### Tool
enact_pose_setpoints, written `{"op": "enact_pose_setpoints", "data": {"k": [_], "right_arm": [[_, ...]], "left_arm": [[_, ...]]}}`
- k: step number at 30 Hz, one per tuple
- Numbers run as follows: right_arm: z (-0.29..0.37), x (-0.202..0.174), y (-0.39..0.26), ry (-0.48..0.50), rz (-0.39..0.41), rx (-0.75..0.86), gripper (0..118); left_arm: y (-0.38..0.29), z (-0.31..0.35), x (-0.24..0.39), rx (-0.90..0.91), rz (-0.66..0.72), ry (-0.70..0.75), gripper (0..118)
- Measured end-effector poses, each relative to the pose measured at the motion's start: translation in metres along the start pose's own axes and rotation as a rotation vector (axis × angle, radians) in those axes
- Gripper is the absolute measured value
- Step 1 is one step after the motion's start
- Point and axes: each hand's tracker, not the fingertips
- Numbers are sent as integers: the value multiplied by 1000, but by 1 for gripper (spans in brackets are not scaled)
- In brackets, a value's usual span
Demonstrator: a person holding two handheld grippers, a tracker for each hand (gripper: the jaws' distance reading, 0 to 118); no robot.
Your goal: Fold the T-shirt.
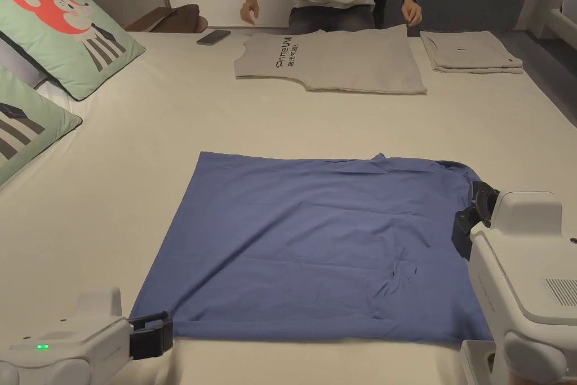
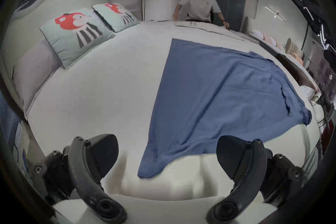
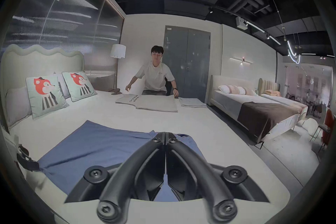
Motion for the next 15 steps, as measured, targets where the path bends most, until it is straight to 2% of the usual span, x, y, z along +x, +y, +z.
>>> {"op": "enact_pose_setpoints", "data": {"k": [2, 3, 6, 8, 9, 10, 13, 14, 15], "right_arm": [[0, 1, -2, 2, -2, -7, 0], [0, 2, -3, 1, -2, -11, 0], [0, 6, -8, -5, 1, -27, 0], [2, 10, -12, -12, -2, -40, 0], [2, 13, -15, -18, -1, -51, 0], [2, 16, -18, -25, -1, -66, 0], [1, 29, -38, -46, -25, -158, 1], [1, 34, -46, -65, -29, -205, 5], [2, 39, -55, -80, -37, -242, 17]], "left_arm": [[-8, -10, 0, -22, -9, 2, 106], [-11, -13, 1, -25, -9, -4, 95], [-18, -21, 8, -24, -26, -15, 43], [-19, -9, 21, 13, -58, 6, 34], [-19, -3, 25, 19, -58, -10, 13], [-18, -1, 27, 25, -52, -30, 5], [-13, -6, 22, 21, -21, -44, 5], [-12, -4, 22, 35, -9, -43, 5], [-9, -1, 22, 38, -1, -48, 5]]}}
